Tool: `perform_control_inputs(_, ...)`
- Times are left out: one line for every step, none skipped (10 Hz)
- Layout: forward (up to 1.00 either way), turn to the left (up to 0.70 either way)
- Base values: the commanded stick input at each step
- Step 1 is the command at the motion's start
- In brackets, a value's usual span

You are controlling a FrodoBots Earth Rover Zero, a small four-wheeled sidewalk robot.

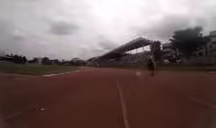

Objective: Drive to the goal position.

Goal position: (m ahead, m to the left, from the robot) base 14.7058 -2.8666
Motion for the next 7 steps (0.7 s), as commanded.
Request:
perform_control_inputs(0.7, 0.0)
perform_control_inputs(0.7, 0.0)
perform_control_inputs(0.7, 0.0)
perform_control_inputs(0.7, 0.0)
perform_control_inputs(0.7, 0.0)
perform_control_inputs(0.7, 0.0)
perform_control_inputs(0.7, 0.0)
